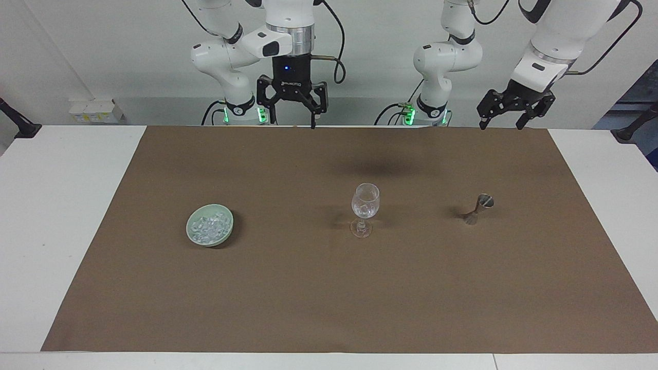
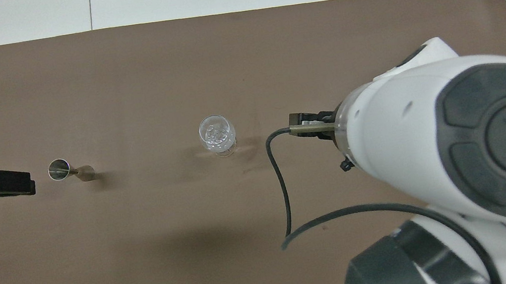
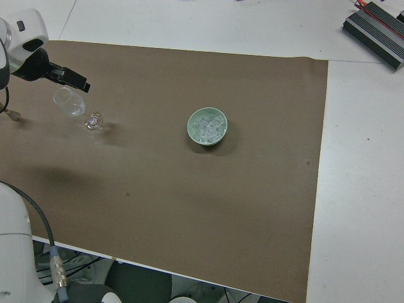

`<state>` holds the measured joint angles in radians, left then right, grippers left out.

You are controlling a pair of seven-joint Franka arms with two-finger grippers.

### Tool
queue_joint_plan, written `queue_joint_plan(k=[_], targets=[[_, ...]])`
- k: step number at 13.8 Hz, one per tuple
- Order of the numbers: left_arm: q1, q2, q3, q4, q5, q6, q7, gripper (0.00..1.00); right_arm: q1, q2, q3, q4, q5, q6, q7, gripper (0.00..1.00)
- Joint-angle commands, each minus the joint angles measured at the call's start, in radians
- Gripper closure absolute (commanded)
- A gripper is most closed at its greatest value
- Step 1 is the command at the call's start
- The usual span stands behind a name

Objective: Pour wine and add ice with both arms

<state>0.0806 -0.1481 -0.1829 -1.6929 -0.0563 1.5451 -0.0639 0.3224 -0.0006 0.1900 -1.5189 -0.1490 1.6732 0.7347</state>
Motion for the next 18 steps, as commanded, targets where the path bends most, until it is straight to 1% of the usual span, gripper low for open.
queue_joint_plan(k=[1,3,5,7,8,10,12,15,18], targets=[[-0.088,-0.025,0.088,0.024,-0.008,0.01,0.004,0.0,-0.063,-0.038,0.009,-0.05,0.04,-0.016,-0.038,0.0],[-0.074,-0.025,0.089,0.032,-0.008,0.01,0.004,0.0,-0.091,-0.059,0.009,-0.081,0.043,-0.018,-0.06,0.0],[-0.059,-0.024,0.089,0.032,-0.008,0.016,0.006,0.0,-0.127,-0.099,0.008,-0.122,0.057,-0.02,-0.113,0.0],[-0.053,-0.027,0.079,0.022,-0.008,-0.006,0.013,0.0,-0.17,-0.128,0.008,-0.147,0.089,-0.053,-0.168,0.0],[-0.026,-0.022,0.071,0.019,-0.007,-0.02,0.028,0.0,-0.19,-0.139,0.008,-0.153,0.092,-0.078,-0.197,0.0],[-0.002,-0.015,0.045,0.016,-0.004,-0.043,0.175,0.0,-0.242,-0.163,0.005,-0.152,0.094,-0.121,-0.253,0.0],[-0.001,-0.014,0.046,0.01,-0.005,-0.042,0.161,0.0,-0.275,-0.165,0.0,-0.152,0.095,-0.136,-0.311,0.0],[0.004,-0.019,0.051,0.001,-0.004,-0.057,0.157,0.0,-0.325,-0.16,0.0,-0.147,0.121,-0.135,-0.348,0.0],[0.004,-0.019,0.059,0.005,-0.004,-0.057,0.157,0.0,-0.413,-0.145,-0.001,-0.121,0.138,-0.128,-0.431,0.0]])
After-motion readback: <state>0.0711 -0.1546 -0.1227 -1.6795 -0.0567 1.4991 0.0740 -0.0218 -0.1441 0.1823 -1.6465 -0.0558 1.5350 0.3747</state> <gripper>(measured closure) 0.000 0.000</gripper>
